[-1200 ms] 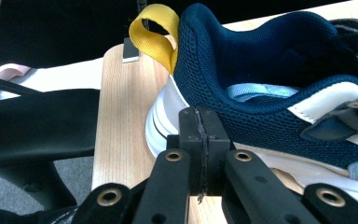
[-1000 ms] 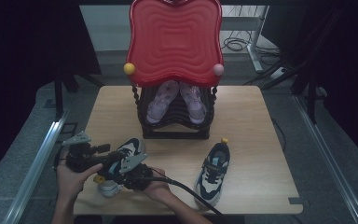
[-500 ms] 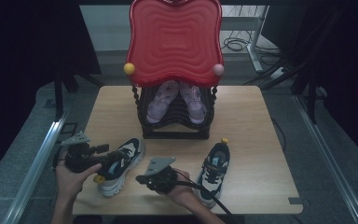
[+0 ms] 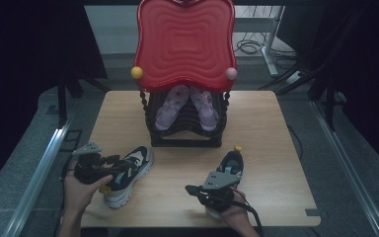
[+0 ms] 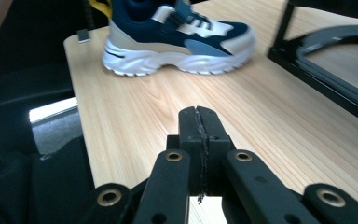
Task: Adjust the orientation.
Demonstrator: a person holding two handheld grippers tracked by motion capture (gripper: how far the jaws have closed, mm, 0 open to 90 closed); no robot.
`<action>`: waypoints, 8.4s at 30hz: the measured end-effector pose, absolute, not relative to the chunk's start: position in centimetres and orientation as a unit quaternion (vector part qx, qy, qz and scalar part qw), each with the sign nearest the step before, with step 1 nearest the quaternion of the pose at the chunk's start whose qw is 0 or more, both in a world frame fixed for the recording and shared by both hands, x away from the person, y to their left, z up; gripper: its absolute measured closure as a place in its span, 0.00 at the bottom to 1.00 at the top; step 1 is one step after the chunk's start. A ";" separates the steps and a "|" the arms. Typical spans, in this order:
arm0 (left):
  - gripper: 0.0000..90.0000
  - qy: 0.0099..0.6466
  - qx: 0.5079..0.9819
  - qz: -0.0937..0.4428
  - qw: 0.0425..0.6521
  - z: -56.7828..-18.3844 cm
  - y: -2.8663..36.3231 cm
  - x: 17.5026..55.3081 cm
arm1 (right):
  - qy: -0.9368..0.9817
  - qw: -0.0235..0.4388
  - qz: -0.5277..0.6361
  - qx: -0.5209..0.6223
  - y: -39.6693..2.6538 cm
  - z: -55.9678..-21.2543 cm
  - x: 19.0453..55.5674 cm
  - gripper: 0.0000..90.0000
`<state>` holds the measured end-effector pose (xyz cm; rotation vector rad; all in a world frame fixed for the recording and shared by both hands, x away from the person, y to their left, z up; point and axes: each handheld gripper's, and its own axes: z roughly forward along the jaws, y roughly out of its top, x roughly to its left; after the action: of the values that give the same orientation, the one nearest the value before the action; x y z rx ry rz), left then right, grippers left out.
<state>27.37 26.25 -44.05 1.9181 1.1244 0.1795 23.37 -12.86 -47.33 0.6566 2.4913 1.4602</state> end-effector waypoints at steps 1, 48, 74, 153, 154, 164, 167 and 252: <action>0.44 0.453 0.772 0.073 0.440 -44.1 26.3 27.3 | 0.834 0.097 0.491 0.234 -14.0 -47.4 23.3 1.00; 0.44 0.454 0.773 0.070 0.438 -44.3 26.4 27.3 | 0.815 0.121 0.444 0.352 -26.6 -50.3 20.6 1.00; 0.44 0.451 0.778 0.066 0.432 -44.7 26.1 27.6 | 0.841 0.094 0.420 0.328 -24.7 -51.6 20.9 1.00; 0.44 0.459 0.776 0.058 0.429 -45.2 26.5 27.6 | 0.800 0.156 0.500 0.292 -16.5 -46.7 24.4 1.00; 0.44 0.458 0.775 0.060 0.430 -45.2 26.5 27.6 | 0.793 0.162 0.505 0.299 -17.2 -46.2 24.7 1.00; 0.44 0.457 0.778 0.058 0.428 -45.4 26.2 27.8 | 0.738 0.210 0.531 0.360 -23.5 -43.7 28.6 1.00; 0.44 0.457 0.777 0.060 0.429 -45.3 26.3 27.7 | 0.734 0.210 0.523 0.378 -25.3 -44.4 29.9 1.00; 0.45 0.450 0.732 0.047 0.509 -43.7 28.5 26.5 | 0.813 0.164 0.461 0.314 -25.2 -48.7 24.3 1.00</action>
<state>26.51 28.54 -43.73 1.7647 1.0840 0.1132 24.32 -25.18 -48.69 0.8954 2.3178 1.3147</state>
